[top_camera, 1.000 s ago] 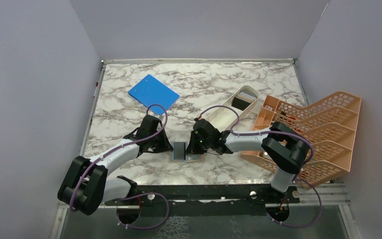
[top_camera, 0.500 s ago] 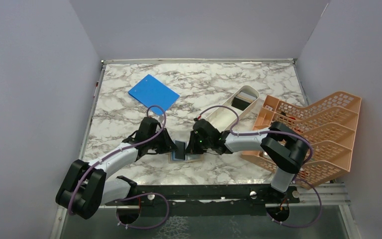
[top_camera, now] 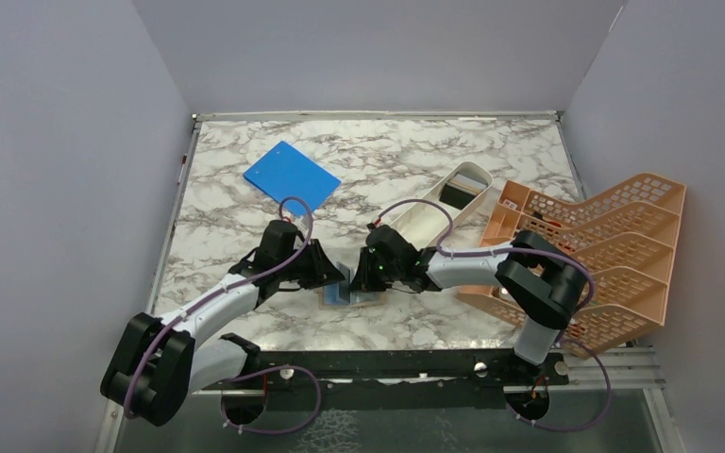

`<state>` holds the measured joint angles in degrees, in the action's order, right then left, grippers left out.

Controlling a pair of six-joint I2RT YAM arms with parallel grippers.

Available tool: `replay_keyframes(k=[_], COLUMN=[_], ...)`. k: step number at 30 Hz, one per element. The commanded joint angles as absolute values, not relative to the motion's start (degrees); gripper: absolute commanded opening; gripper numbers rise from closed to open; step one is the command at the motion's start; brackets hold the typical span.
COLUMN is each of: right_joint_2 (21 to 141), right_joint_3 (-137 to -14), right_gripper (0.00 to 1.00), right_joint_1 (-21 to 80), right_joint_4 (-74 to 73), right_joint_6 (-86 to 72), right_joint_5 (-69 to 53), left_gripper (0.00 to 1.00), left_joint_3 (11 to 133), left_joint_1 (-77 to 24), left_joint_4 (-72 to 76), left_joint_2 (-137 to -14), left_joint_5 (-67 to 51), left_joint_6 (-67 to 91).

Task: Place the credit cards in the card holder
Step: Insert the credit card into the card holder.

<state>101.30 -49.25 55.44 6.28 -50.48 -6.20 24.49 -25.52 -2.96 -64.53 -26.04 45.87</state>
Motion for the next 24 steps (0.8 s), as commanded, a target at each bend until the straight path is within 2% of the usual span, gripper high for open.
replay_keyframes(k=[1, 5, 9, 12, 17, 24], right_joint_2=[99.8, 97.1, 94.7, 93.5, 92.4, 85.9], right_joint_3=[-49.5, -49.0, -48.3, -47.8, -48.0, -48.8], right_gripper=[0.18, 0.20, 0.23, 0.25, 0.28, 0.29], right_joint_1=[55.7, 55.7, 55.7, 55.7, 55.7, 55.6], right_joint_4=[2.5, 1.1, 0.4, 0.4, -1.0, -7.3], right_joint_6=[-48.5, -48.1, -48.0, -47.9, -47.2, -44.0], right_joint_5=[-3.3, -1.6, -0.5, -0.3, 1.1, 7.0], left_gripper=[0.24, 0.23, 0.17, 0.16, 0.22, 0.23], left_joint_3=[24.3, 24.7, 24.9, 24.8, 25.4, 25.1], left_joint_1=[-25.8, -25.8, -25.9, -25.9, -26.6, -28.0], left_joint_4=[-1.2, -1.1, -0.5, 0.2, 1.2, 5.4], left_joint_2=[-63.0, -63.1, -63.9, -64.2, -63.6, -65.5], left_joint_5=[-28.4, -28.4, -28.7, -29.1, -29.5, -30.8], left_joint_6=[46.5, 46.4, 46.2, 46.5, 46.8, 48.4])
